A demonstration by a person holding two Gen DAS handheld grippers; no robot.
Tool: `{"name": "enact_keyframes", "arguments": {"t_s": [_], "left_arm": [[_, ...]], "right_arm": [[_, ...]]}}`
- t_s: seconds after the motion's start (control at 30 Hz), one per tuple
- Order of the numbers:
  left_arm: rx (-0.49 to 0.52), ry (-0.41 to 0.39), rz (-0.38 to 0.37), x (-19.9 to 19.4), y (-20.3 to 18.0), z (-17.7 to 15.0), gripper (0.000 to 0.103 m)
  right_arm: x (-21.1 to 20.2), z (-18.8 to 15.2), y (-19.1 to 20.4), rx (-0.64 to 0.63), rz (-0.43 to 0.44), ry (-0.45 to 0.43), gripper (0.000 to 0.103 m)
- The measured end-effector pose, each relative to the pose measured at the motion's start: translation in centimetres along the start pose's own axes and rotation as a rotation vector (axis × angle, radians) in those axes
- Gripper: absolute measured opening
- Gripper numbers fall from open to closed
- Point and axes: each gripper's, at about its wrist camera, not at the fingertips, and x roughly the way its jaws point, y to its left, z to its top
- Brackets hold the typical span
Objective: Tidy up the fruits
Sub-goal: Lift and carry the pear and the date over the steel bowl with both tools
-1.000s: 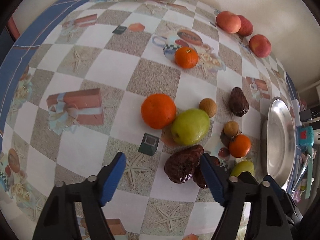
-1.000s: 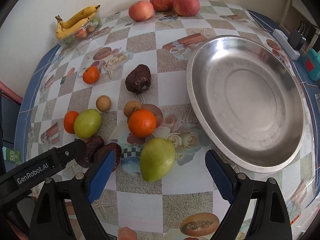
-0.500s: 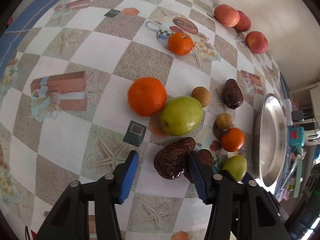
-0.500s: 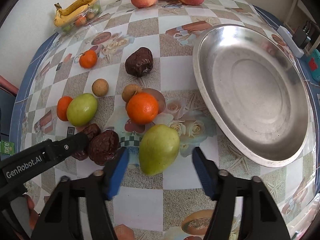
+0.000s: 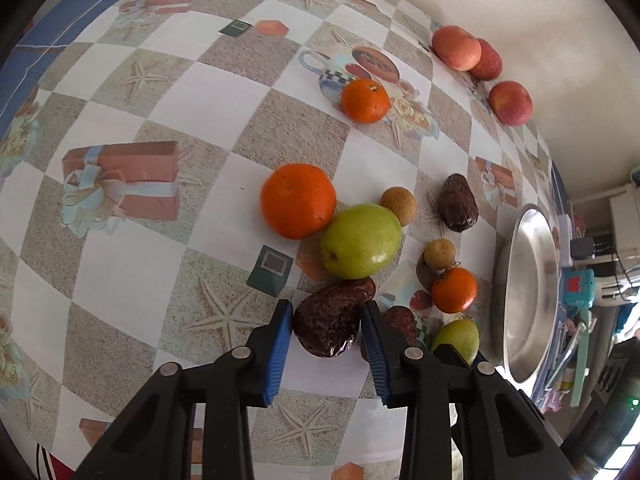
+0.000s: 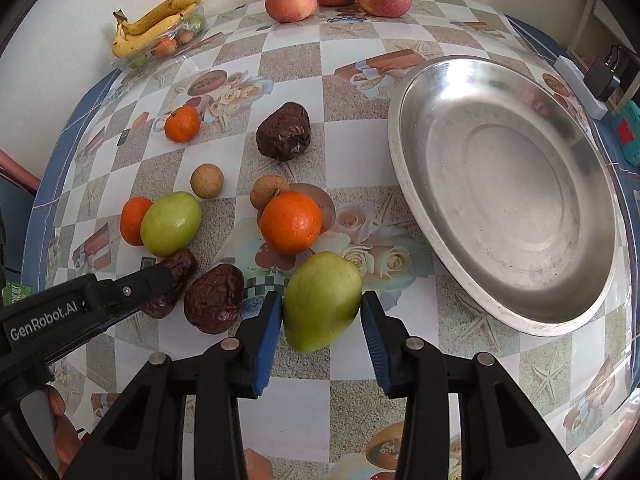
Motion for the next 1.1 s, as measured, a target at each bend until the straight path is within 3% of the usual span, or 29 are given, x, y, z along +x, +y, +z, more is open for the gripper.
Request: {"name": "enact_keyframes", "arguments": {"t_s": [1.1], "left_arm": [[0.056, -0.174, -0.137, -4.6, -1.2, 0.1, 0.037]], "right_arm": [[-4.8, 0.7, -1.8, 0.064, 0.032, -0.157, 0.041]]}}
